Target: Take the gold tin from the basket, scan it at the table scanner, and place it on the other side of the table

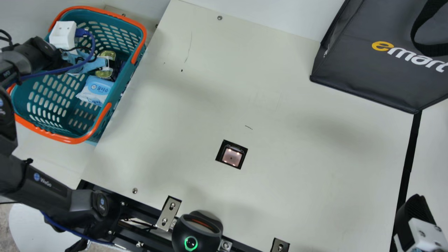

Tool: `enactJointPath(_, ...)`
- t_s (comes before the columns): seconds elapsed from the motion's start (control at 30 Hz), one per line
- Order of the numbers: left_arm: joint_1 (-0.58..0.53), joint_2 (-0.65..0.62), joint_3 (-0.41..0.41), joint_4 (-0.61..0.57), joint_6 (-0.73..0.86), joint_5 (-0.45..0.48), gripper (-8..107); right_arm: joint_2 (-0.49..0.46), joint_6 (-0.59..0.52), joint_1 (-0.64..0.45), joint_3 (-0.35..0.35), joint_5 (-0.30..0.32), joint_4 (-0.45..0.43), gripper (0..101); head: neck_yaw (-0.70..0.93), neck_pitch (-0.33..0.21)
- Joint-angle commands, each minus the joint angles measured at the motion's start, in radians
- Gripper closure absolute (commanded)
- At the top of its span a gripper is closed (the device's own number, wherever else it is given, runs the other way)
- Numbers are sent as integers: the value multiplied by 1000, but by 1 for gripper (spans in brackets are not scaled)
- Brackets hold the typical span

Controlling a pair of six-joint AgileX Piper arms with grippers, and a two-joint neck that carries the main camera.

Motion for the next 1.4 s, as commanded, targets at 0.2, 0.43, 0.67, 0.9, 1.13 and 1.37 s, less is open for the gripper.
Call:
enactJointPath(0.2, -5, 64, -37, -50, 56, -23, 9, 0, 0, 0, 0, 0, 0, 6, 2, -27)
enactJointPath(0.43, -8, 100, -43, -101, 110, -52, 9, 0, 0, 0, 0, 0, 0, 6, 2, -27)
enactJointPath(0.67, -14, 129, -34, -185, 200, -95, 9, 0, 0, 0, 0, 0, 0, 6, 2, -27)
enactJointPath(0.9, -20, 169, -41, -279, 292, -135, 9, 0, 0, 0, 0, 0, 0, 6, 2, -27)
enactJointPath(1.13, -16, 210, -63, -363, 376, -146, 9, 0, 0, 0, 0, 0, 0, 6, 2, -27)
enactJointPath(1.37, -10, 242, -78, -432, 445, -147, 9, 0, 0, 0, 0, 0, 0, 6, 2, -27)
